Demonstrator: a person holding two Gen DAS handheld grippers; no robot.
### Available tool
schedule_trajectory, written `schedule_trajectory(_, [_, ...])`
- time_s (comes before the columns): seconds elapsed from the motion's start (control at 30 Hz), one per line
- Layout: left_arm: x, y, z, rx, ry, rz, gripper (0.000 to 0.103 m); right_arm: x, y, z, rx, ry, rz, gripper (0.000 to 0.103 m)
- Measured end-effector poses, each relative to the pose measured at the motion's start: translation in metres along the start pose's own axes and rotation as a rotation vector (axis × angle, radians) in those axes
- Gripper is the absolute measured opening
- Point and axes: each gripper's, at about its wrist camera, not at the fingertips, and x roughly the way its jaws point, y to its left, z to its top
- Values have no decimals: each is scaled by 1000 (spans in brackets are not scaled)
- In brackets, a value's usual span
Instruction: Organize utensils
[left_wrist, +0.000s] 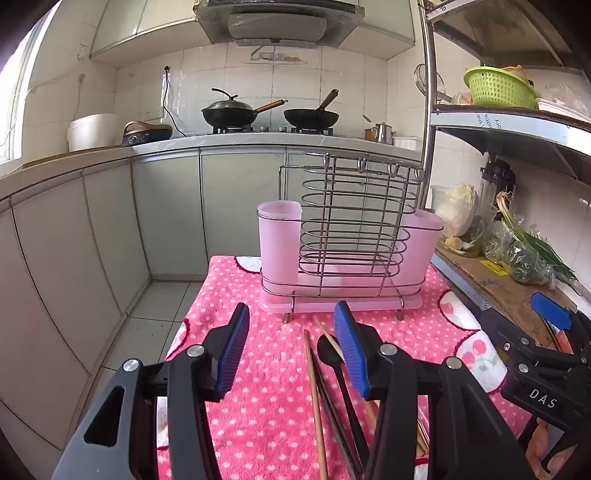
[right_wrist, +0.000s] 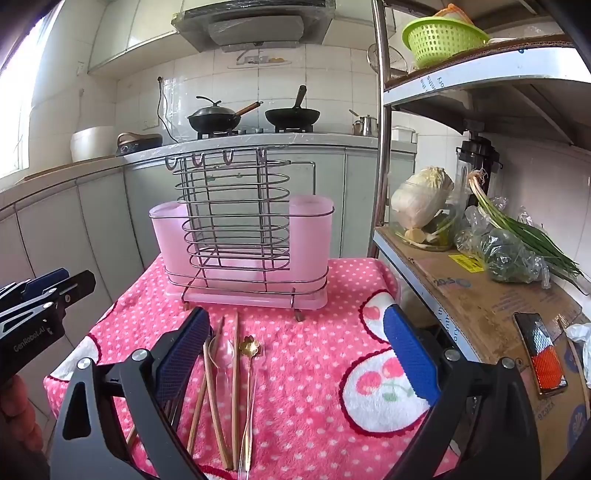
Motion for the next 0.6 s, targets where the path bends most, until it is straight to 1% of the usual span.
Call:
schedule_trajectory(0.2, [-2,0,0,-3,-6,-2,47,0,-1,0,1,-3,-2,96])
schedule_trajectory(0.43, [2,0,-8,-4,2,-3,47,-1,1,-4,0,-10,-5,96])
schedule_trajectory(0.6, [2,-1,-5,0,-4,-4,47,-4,-1,0,-1,-18,-4,96])
